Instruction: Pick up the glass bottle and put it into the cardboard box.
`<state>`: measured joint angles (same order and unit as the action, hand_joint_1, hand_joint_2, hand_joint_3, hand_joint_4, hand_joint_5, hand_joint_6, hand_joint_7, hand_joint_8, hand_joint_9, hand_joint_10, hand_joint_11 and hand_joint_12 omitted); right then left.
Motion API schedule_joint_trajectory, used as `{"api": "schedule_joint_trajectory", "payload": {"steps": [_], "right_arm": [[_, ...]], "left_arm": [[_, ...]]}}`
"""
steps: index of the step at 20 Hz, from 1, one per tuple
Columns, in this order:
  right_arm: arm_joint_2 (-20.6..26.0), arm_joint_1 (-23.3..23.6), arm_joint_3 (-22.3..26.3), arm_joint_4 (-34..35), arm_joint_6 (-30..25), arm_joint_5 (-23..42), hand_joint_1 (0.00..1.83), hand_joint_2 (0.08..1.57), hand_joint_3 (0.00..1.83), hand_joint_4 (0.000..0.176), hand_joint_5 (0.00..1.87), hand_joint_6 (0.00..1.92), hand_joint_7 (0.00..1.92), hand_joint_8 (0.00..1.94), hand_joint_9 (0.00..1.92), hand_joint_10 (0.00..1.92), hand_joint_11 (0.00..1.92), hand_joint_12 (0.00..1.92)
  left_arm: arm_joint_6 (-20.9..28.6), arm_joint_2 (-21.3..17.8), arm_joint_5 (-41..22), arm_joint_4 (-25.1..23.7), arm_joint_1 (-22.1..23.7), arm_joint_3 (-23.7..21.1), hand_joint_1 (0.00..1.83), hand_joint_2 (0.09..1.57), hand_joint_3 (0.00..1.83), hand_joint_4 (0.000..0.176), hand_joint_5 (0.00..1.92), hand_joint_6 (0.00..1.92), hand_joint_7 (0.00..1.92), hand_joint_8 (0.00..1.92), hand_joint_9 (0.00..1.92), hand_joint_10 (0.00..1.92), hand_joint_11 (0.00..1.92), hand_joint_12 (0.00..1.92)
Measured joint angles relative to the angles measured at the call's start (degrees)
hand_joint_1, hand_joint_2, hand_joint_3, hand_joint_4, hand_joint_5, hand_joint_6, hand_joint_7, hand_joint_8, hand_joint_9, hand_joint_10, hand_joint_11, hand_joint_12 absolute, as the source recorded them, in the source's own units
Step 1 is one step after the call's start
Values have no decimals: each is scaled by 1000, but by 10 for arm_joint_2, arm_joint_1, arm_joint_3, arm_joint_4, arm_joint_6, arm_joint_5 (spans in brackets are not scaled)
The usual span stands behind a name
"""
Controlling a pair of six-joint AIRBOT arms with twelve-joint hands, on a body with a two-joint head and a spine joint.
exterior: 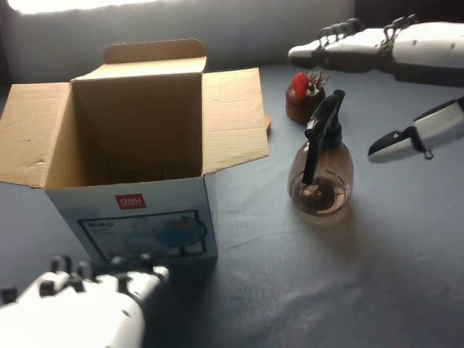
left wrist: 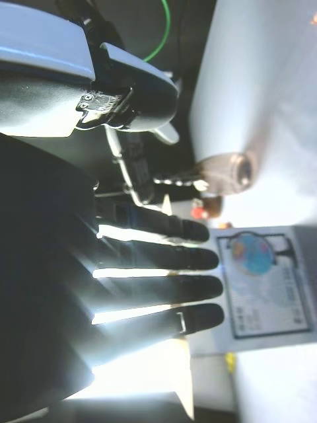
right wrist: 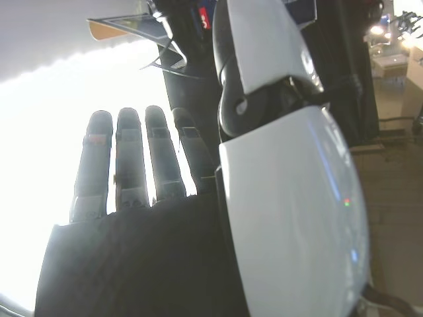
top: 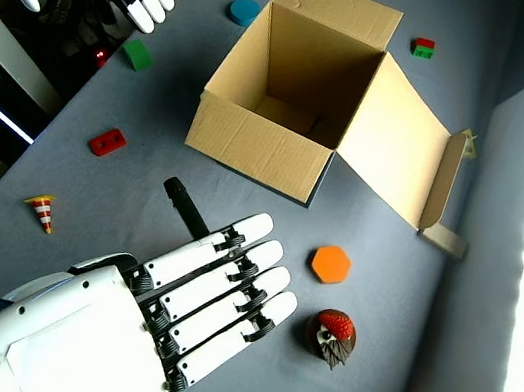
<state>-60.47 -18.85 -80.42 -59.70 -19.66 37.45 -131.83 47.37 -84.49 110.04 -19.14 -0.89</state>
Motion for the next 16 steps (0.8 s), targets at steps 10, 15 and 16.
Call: {"api": "schedule_joint_trajectory", "payload": {"steps": [10, 15, 16], "right_arm": [[-37, -6, -22, 1, -18, -33, 1156, 939, 71, 0, 24, 10, 42, 10, 30, 13, 0, 0], [-48, -6, -33, 3, -17, -34, 1138, 939, 77, 0, 54, 23, 121, 38, 67, 28, 0, 0], [-54, -6, -38, 3, -17, -36, 1125, 951, 84, 0, 54, 22, 134, 41, 72, 31, 0, 0]], "left_arm": [[35, 57, -3, -75, -72, 28, 62, 1231, 3, 0, 174, 7, 217, 2, 201, 1, 0, 562], [30, 68, -8, -107, -93, 48, 51, 1233, 3, 0, 174, 5, 219, 2, 203, 2, 0, 556], [30, 68, -9, -114, -100, 51, 44, 1234, 3, 0, 174, 5, 220, 2, 205, 2, 0, 554]]}}
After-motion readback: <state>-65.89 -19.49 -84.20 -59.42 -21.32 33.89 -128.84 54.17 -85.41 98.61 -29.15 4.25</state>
